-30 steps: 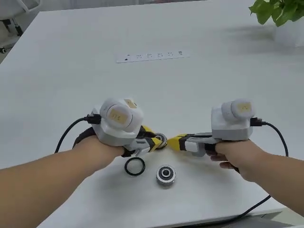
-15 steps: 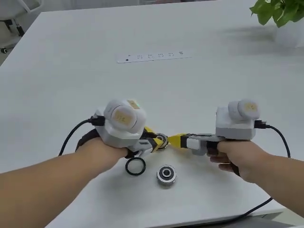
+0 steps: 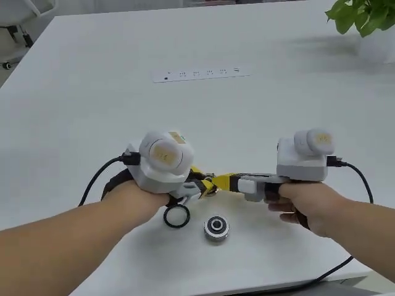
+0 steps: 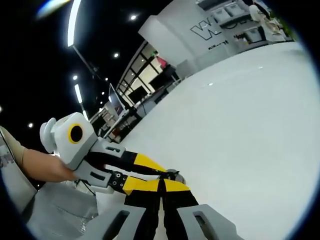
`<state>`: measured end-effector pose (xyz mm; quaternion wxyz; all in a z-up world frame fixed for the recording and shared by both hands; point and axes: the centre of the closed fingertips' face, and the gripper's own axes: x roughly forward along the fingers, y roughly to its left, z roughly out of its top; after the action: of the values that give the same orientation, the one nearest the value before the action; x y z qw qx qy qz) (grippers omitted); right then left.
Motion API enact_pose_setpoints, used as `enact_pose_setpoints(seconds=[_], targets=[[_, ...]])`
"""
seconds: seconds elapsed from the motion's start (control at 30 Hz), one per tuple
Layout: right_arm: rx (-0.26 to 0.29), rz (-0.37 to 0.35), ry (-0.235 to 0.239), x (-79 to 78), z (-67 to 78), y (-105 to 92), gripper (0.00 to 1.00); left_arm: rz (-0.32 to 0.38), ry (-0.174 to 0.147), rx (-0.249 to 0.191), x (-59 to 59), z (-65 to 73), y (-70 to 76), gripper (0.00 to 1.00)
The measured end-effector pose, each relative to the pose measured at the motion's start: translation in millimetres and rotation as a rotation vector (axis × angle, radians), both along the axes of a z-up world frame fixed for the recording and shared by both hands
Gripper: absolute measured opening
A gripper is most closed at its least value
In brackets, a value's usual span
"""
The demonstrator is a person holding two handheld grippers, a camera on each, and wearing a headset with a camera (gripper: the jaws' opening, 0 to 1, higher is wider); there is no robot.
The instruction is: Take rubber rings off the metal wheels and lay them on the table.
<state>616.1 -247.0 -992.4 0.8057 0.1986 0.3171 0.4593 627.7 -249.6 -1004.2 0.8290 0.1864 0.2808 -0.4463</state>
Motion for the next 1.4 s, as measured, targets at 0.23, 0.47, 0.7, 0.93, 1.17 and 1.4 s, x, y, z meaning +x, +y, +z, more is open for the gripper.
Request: enact_pose_setpoints(seconds=[0.23, 0.47, 0.7, 0.93, 1.17, 1.4], targets=[[0.039, 0.001, 0.023, -1.0, 2.1, -3.2, 0.00, 0.005, 0.003, -0.009, -0.7, 0.7, -0.3, 0.13], [0.060, 0.017, 0.034, -1.7, 5.5, -2.9, 0.00, 0.010, 0.006, -0.013, -0.7, 0.6, -0.1, 0.13], [0.066, 0.015, 0.045, -4.4, 7.2, -2.8, 0.00, 0.007, 0.007, -0.015, -1.1, 0.9, -0.3, 0.13], [0.033, -0.009, 0.037, -2.3, 5.6, -5.1, 0.00, -0.026, 0.015, -0.007, -4.5, 2.0, -0.1, 0.14], [0.026, -0.010, 0.031, -4.1, 9.4, -4.5, 0.00, -0.037, 0.015, -0.039, -7.0, 13.5, 3.4, 0.20], [0.031, -0.005, 0.028, -6.7, 14.4, -2.9, 0.00, -0.064, 0.006, -0.079, -17.5, 29.3, 8.5, 0.28]])
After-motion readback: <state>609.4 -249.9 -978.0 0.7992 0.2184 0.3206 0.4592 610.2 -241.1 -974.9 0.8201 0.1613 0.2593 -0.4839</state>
